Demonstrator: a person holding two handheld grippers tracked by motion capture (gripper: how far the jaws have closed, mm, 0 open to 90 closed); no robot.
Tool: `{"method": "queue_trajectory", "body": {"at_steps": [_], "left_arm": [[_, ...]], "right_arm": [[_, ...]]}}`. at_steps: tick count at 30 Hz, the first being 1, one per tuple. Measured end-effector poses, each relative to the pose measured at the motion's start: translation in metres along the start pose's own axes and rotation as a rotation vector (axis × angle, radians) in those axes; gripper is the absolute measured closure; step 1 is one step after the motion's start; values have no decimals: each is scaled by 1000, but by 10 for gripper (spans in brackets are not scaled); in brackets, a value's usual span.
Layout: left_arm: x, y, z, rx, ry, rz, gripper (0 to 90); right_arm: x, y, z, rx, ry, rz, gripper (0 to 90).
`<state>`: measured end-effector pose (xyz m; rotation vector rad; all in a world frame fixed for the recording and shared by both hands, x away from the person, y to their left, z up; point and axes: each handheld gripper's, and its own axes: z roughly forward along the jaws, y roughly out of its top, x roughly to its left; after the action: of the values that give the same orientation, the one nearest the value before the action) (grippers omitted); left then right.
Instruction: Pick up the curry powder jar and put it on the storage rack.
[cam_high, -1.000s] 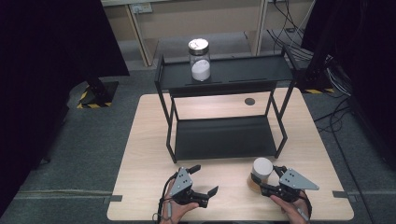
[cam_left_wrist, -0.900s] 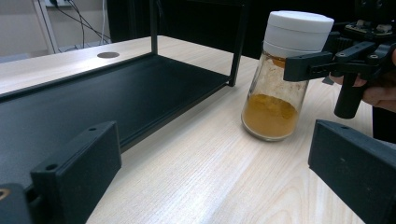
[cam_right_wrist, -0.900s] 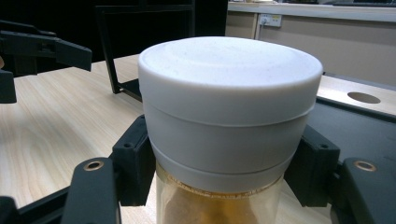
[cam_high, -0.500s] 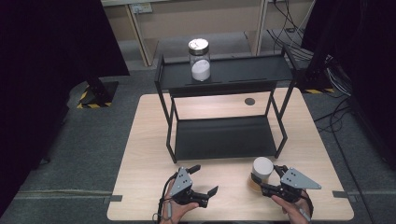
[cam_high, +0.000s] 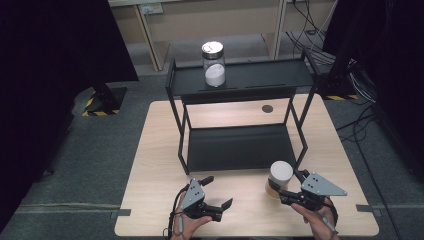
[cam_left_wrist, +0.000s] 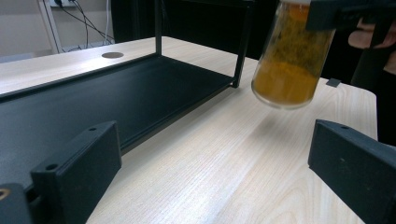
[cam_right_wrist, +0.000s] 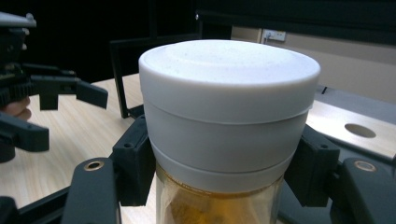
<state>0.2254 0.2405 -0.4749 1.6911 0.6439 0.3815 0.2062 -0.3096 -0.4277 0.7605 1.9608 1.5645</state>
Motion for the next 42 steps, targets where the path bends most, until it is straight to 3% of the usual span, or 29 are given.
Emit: {"method": "queue_trajectory", "body": {"at_steps": [8,42], "left_arm": [[1,0,0,0,1,-5,19],[2,-2,1,4,0,-14,20]], "right_arm": [[-3,22,2,-3,-1,-23,354],[-21,106,24,1,67,-29,355]]}}
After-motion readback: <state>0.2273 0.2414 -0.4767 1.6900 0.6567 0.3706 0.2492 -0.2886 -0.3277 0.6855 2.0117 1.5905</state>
